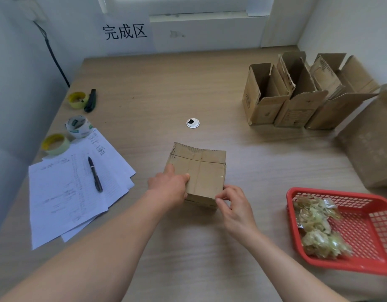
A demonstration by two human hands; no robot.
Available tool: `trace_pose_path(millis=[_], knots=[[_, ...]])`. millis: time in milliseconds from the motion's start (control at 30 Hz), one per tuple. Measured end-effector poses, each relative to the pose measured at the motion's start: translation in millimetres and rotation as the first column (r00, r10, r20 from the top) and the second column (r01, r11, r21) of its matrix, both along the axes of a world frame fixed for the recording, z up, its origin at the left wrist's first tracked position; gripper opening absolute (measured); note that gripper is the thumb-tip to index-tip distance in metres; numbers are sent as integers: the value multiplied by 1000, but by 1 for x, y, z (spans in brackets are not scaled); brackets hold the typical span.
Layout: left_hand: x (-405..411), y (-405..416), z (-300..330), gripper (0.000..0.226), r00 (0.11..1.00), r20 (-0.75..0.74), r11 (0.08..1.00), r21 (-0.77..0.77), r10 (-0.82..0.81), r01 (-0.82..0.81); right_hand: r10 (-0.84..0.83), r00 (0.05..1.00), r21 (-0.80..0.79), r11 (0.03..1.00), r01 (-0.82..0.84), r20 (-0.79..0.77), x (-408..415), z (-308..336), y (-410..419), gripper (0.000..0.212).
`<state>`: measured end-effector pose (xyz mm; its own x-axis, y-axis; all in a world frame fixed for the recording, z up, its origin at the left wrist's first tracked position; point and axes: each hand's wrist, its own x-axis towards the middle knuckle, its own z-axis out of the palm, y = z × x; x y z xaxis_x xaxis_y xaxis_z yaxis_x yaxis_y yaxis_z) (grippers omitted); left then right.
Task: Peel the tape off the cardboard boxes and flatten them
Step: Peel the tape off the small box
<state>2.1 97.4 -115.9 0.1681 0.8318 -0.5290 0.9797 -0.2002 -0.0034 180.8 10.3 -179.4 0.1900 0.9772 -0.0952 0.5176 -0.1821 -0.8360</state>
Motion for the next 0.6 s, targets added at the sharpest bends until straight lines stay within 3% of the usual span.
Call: trace_pose_path(millis=[67, 133, 233, 300, 433, 533, 600], knots=[[1, -3, -2, 55, 1000, -12, 1000, 15, -1, 2, -74, 977, -75, 995, 60, -198, 0, -5, -8, 10], [3, -8, -5, 58, 1000, -13, 999, 36, 2, -1, -212, 891, -172, 973, 154, -401, -3, -7, -12, 15], [4, -13, -6, 57, 1000, 0, 998, 64, 15, -15, -384, 768, -260, 922, 288, -512, -9, -9, -5, 25], [5, -18, -3, 53, 1000, 3, 998, 56, 25, -25, -412, 772, -239, 911, 336, -484, -9, -7, 1, 28], [7, -30, 8, 40, 999, 5, 998, 47, -45, 45, -343, 875, -118, 939, 322, -342, 0, 12, 14, 29], [10, -33, 20, 56, 999, 15, 996, 79, -50, 49, -221, 948, 1, 974, 227, -231, 1, 34, 27, 34], [10, -30, 28, 78, 995, 88, 974, 226, -47, 26, -117, 972, 104, 985, 141, -204, 1, 51, 36, 33]])
